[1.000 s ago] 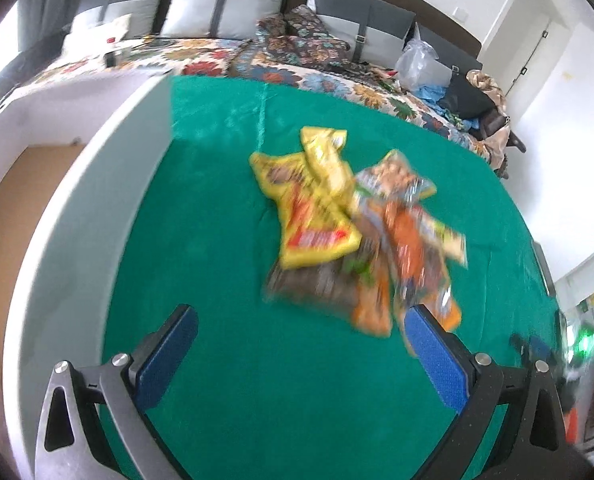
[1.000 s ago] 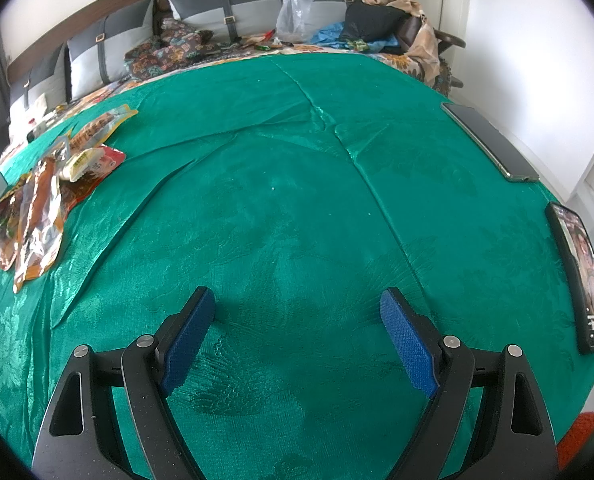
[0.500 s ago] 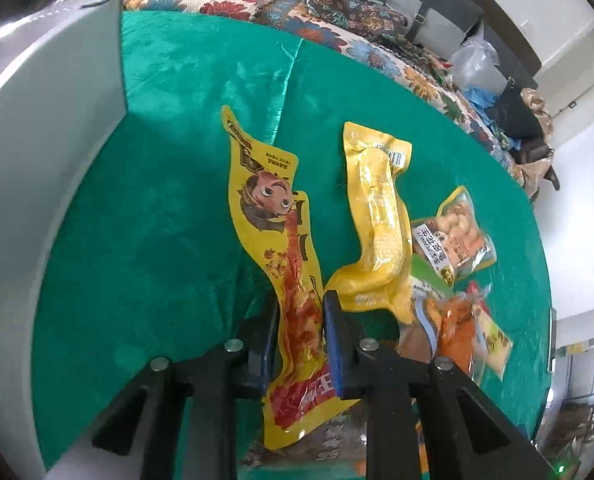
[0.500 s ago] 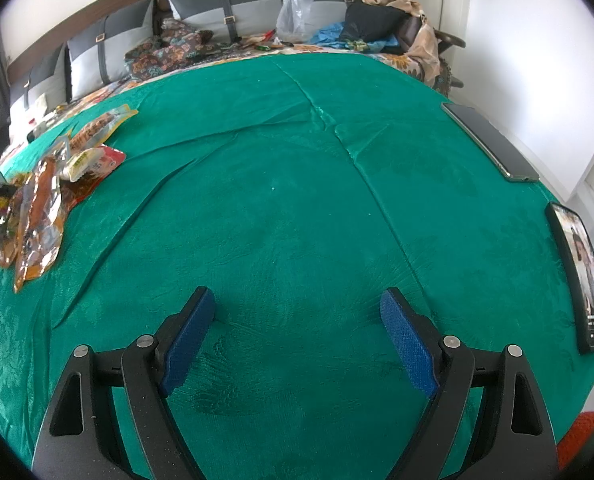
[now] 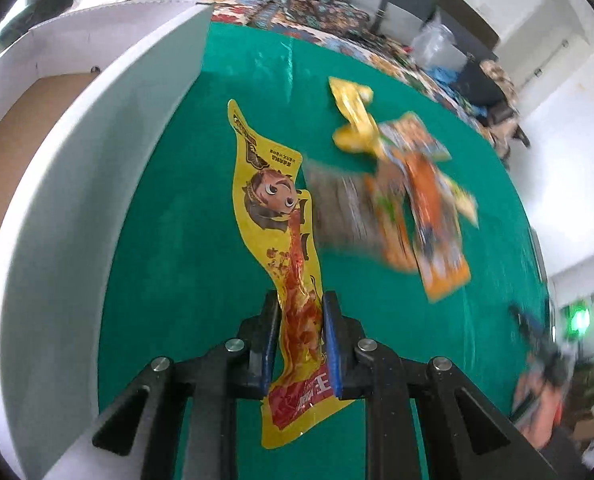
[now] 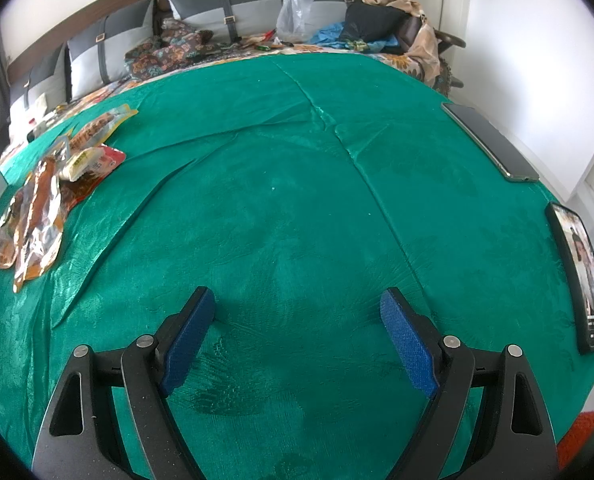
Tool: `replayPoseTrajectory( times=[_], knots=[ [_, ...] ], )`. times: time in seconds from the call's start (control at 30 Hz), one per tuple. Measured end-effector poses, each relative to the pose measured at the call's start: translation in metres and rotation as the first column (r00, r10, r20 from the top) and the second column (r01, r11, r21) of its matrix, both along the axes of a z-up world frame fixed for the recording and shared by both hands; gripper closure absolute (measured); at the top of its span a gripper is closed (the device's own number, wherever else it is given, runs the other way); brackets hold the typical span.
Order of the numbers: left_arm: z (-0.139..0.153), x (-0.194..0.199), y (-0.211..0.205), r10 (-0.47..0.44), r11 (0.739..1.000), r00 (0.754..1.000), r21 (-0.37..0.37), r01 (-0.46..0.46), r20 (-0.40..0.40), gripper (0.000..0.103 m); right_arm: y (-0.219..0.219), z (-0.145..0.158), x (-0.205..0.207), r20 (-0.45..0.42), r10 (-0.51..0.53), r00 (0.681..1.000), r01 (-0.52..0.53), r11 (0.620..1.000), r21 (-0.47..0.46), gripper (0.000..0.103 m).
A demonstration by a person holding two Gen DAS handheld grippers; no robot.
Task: Organize snacks
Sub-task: 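Lift the yellow packet off the pile with the left tool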
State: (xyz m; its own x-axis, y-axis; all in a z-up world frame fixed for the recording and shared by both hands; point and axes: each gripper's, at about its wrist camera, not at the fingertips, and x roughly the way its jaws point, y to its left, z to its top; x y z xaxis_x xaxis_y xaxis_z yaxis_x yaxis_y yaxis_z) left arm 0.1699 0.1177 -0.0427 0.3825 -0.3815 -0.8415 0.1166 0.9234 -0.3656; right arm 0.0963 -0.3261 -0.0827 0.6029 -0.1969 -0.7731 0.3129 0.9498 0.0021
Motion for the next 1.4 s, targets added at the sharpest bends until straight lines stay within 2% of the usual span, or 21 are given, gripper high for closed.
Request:
replayPoseTrajectory(
  times=[0.13,0.23,0.43,0.5,0.57,0.63,0.7,0.77,0.9,0.93,0.97,1.03,1.1,1.13,1.17,1.23,1.27,1.33,1.37,1.4],
  knots=[
    [-0.005,-0.038,-0.015,-0.092,0.994,0.996,0.057,0.092,-0.005,0.083,0.000,0.000,0.000,0.000,0.000,1.000,0.000,1.000,0.000,0.015],
    [-0.011,-0.052,-0.025,-0.139,0.987,0.990,0.083,0.138,-0.003,0.083,0.000,0.000,0.000,0.000,0.000,1.000,0.000,1.000,0.000,0.015],
    [-0.019,-0.053,-0.038,-0.144,0.985,0.989,0.100,0.143,0.010,0.082,0.000,0.000,0.000,0.000,0.000,1.000,0.000,1.000,0.001,0.015],
    [-0.025,-0.048,-0.037,-0.120,0.988,0.993,0.102,0.119,0.005,0.071,0.000,0.000,0.000,0.000,0.000,1.000,0.000,1.000,0.001,0.015],
    [-0.028,-0.047,-0.032,-0.085,0.992,0.996,0.099,0.084,0.009,0.044,0.000,0.000,-0.001,0.000,0.000,1.000,0.000,1.000,0.001,0.015],
    [-0.028,-0.048,-0.033,-0.073,0.992,0.997,0.105,0.071,0.019,0.038,0.000,0.000,-0.001,0.000,0.000,1.000,0.000,1.000,0.000,0.015],
    [-0.028,-0.049,-0.035,-0.071,0.990,0.997,0.126,0.068,0.020,0.037,0.000,0.000,-0.001,0.000,0.000,1.000,0.000,1.000,0.000,0.015],
    [-0.031,-0.049,-0.042,-0.078,0.983,0.997,0.170,0.073,0.022,0.035,0.000,0.000,-0.001,0.000,0.000,1.000,0.000,1.000,0.000,0.015],
    [-0.037,-0.049,-0.061,-0.106,0.944,0.993,0.321,0.081,0.060,0.027,0.000,0.000,-0.001,0.000,0.000,1.000,0.000,1.000,0.001,0.015],
    [-0.039,-0.050,-0.066,-0.113,0.927,0.991,0.367,0.076,0.079,0.020,0.000,0.000,-0.001,0.000,0.000,1.000,0.000,1.000,0.001,0.015],
    [-0.040,-0.050,-0.067,-0.107,0.920,0.990,0.387,0.064,0.092,0.015,0.000,0.000,-0.001,0.000,0.000,1.000,0.000,1.000,0.001,0.015],
    [-0.041,-0.050,-0.063,-0.092,0.923,0.991,0.381,0.049,0.095,0.013,0.000,0.000,-0.001,0.000,0.000,1.000,0.000,1.000,0.001,0.015],
    [-0.042,-0.048,-0.058,-0.082,0.936,0.993,0.349,0.047,0.086,0.015,0.000,0.000,-0.001,0.000,0.000,1.000,0.000,1.000,0.001,0.015],
    [-0.040,-0.050,-0.055,-0.082,0.940,0.992,0.338,0.045,0.097,0.026,0.000,0.000,-0.001,0.000,0.000,1.000,0.000,1.000,0.001,0.015],
    [-0.038,-0.052,-0.055,-0.093,0.941,0.989,0.336,0.049,0.114,0.047,0.000,0.000,-0.001,0.000,0.000,1.000,0.000,1.000,0.001,0.015],
    [-0.035,-0.053,-0.053,-0.100,0.940,0.989,0.337,0.057,0.113,0.049,0.000,0.000,-0.001,0.000,0.000,1.000,0.000,1.000,0.001,0.015],
    [-0.034,-0.053,-0.053,-0.102,0.942,0.987,0.330,0.057,0.120,0.054,0.000,0.000,-0.001,0.000,0.000,1.000,0.000,1.000,0.001,0.015],
    [-0.026,-0.056,-0.052,-0.103,0.947,0.983,0.318,0.050,0.150,0.071,0.000,0.000,-0.001,0.000,0.000,1.000,0.000,1.000,0.001,0.015],
    [-0.023,-0.056,-0.048,-0.091,0.956,0.985,0.289,0.046,0.144,0.081,0.000,0.000,-0.001,0.000,0.000,1.000,0.000,1.000,0.001,0.015],
    [-0.021,-0.058,-0.047,-0.083,0.962,0.985,0.271,0.040,0.149,0.083,0.000,0.001,-0.001,0.000,0.000,1.000,0.000,1.000,0.001,0.015]
  ],
)
